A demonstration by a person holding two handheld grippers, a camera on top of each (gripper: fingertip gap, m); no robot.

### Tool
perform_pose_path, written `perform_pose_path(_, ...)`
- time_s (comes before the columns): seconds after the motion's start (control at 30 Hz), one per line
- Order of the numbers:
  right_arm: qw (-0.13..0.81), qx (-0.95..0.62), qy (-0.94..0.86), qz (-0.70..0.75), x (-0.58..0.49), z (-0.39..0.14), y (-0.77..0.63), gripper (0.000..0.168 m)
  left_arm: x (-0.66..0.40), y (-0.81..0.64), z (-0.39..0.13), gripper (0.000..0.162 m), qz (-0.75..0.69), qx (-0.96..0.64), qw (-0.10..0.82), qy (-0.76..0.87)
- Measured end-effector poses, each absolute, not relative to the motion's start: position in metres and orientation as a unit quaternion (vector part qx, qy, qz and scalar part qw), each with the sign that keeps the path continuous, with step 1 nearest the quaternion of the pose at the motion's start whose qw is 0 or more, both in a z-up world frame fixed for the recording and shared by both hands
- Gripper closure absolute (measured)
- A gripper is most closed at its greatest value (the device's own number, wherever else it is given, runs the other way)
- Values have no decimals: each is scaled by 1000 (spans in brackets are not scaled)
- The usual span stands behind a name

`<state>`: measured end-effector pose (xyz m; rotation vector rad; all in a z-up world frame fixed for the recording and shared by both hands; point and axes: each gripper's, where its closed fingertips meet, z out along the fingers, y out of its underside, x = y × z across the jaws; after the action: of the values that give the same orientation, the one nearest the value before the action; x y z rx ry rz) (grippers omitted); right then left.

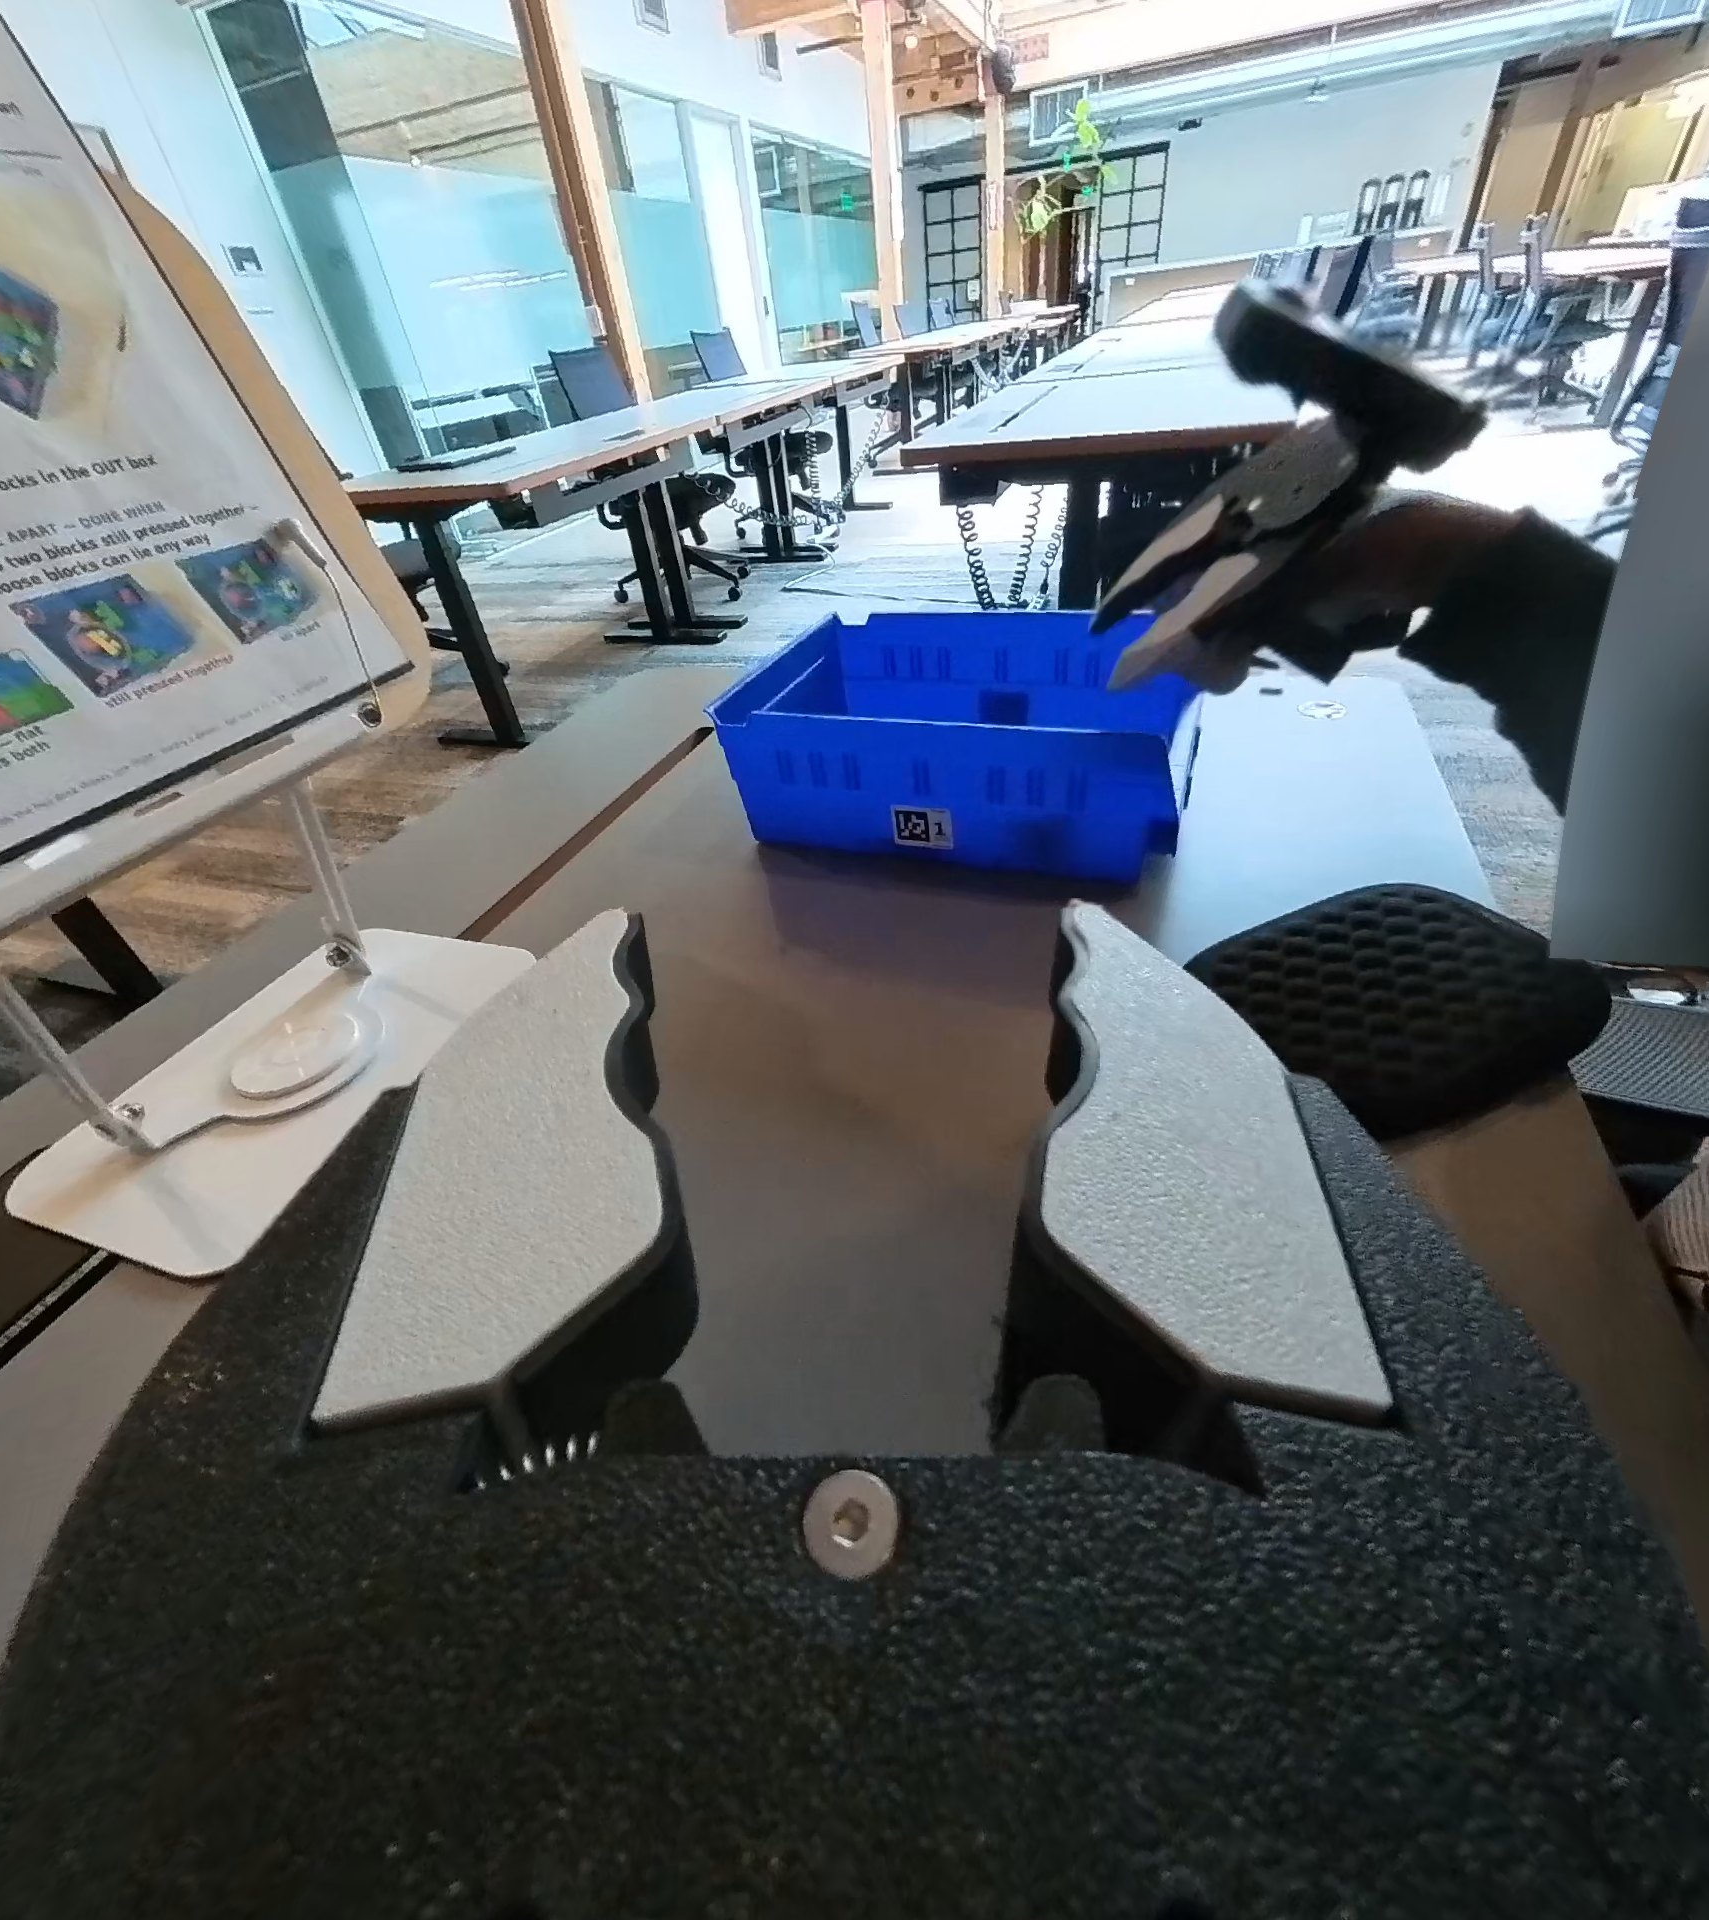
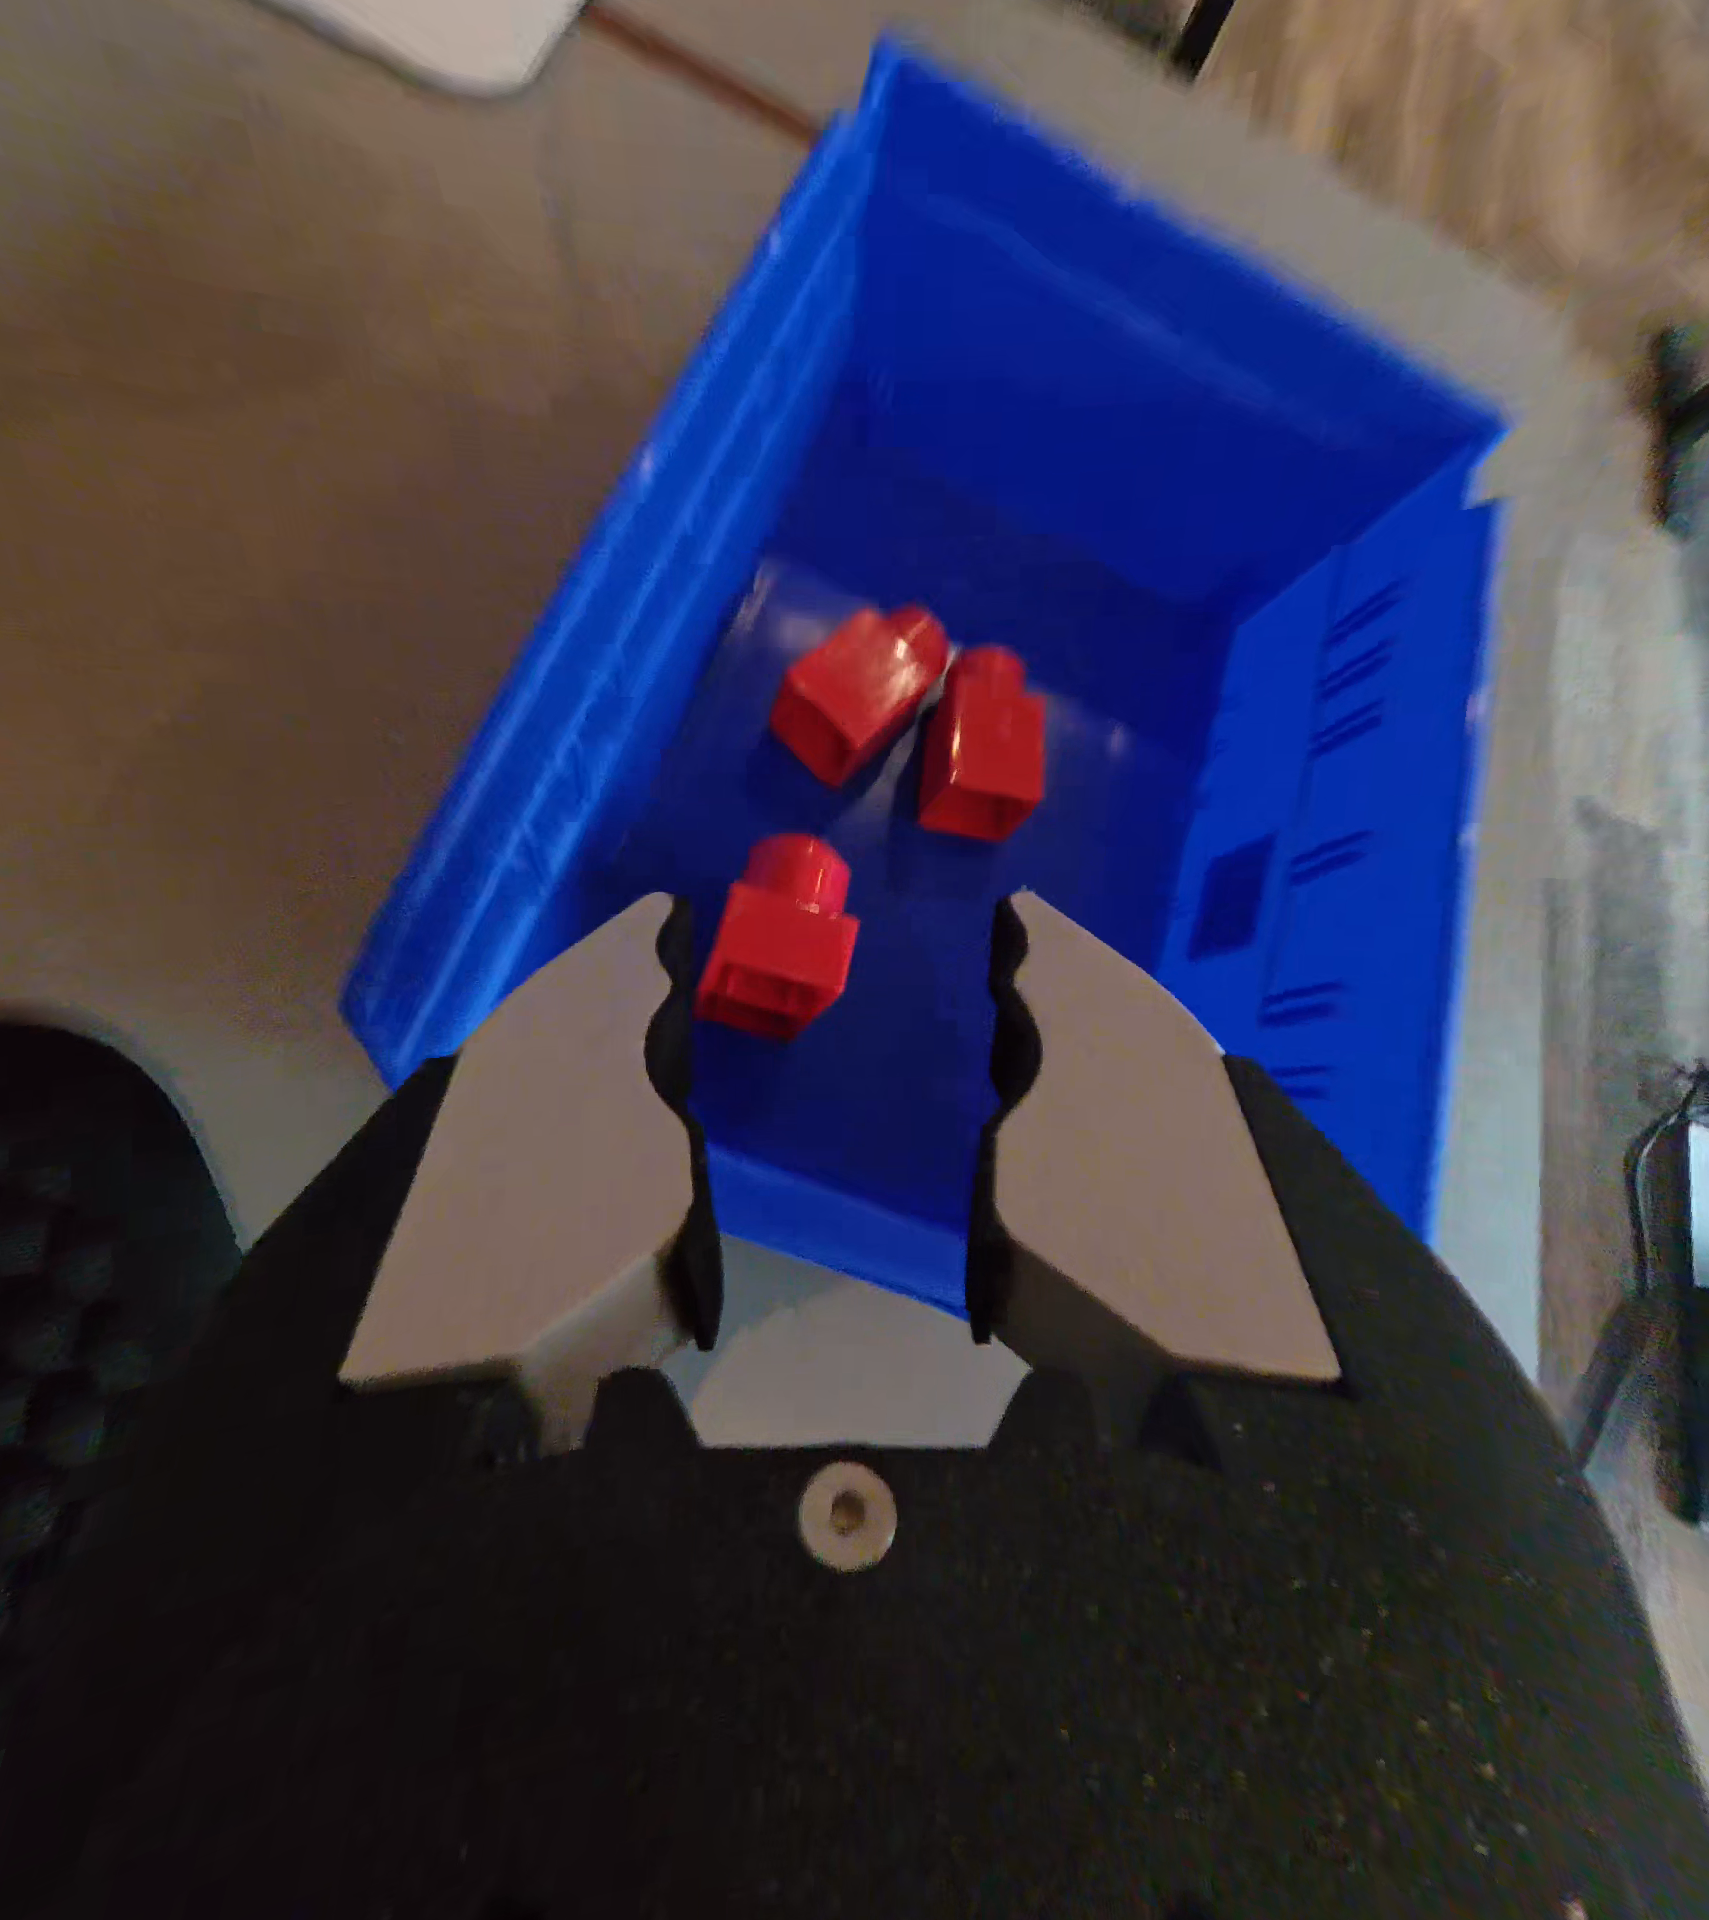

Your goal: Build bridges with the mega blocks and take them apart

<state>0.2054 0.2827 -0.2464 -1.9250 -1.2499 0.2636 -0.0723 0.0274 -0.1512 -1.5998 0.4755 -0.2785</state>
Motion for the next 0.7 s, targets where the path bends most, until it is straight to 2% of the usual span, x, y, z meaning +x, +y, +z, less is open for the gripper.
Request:
perform_pose_path(0.17, 485, -700, -497, 164, 182, -184, 260, 107, -76, 25, -148, 95, -141, -716, 658, 186)
perform_pose_path(0.3, 501, -645, -532, 224, 146, -161, 224, 100, -84, 17, -139, 98, -118, -718, 664, 172)
perform_pose_path(0.43, 500, -598, -562, 276, 107, -158, 189, 97, -122, -4, -128, 107, -32, -735, 671, 91)
perform_pose_path(0.7, 493, -572, -588, 290, 61, -190, 167, 98, -237, -119, -139, 104, 205, -757, 605, -141)
